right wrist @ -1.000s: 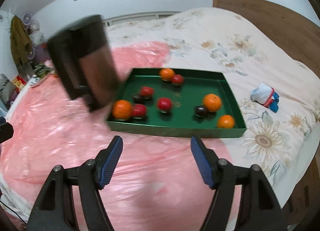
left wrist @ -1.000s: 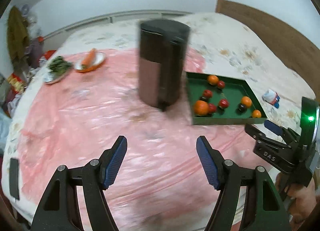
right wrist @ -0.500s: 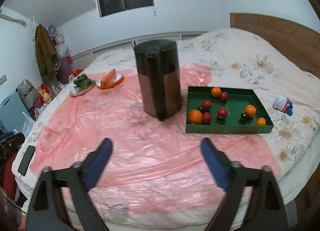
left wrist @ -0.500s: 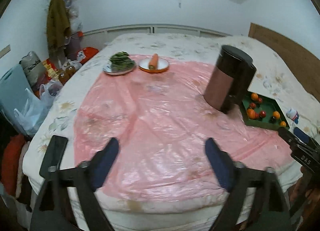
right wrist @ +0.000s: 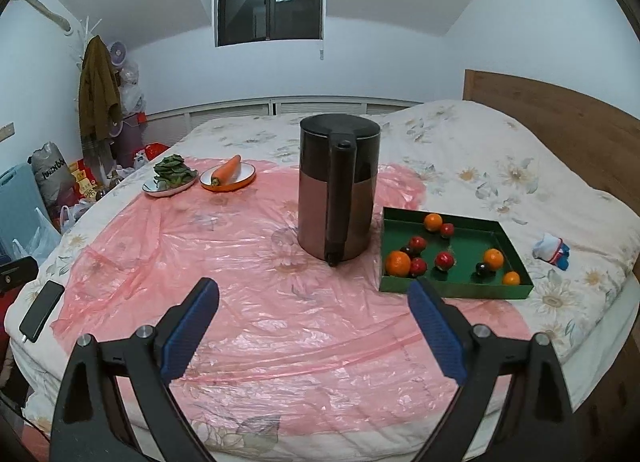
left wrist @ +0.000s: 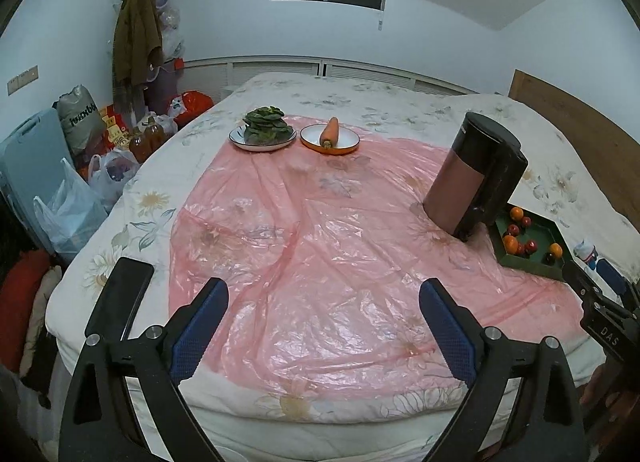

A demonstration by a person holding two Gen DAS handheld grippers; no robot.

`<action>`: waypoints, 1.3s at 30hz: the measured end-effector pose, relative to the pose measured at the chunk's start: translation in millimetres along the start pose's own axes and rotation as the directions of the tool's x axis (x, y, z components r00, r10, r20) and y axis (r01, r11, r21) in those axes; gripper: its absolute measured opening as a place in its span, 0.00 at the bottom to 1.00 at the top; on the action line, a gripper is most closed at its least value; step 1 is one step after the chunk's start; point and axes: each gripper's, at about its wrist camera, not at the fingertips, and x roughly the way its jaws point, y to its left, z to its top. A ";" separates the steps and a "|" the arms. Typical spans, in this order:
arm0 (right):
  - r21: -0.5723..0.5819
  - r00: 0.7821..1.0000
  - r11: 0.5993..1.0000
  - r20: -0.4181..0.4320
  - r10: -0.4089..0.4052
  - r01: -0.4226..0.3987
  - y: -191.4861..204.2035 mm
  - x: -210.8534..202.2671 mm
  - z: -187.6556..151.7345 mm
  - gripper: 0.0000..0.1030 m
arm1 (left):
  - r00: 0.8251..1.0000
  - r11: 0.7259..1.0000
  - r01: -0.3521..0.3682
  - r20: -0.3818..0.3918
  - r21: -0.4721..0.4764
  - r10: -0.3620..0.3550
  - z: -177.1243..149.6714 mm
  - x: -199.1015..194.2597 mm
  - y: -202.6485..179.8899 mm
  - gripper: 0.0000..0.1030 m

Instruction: Organize fruits

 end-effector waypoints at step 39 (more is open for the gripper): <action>-0.025 1.000 1.000 0.010 -0.004 0.004 8.4 0.4 -3.9 1.00 | 0.995 0.993 -0.100 -0.014 0.061 0.101 3.4 14.8 -8.3 0.99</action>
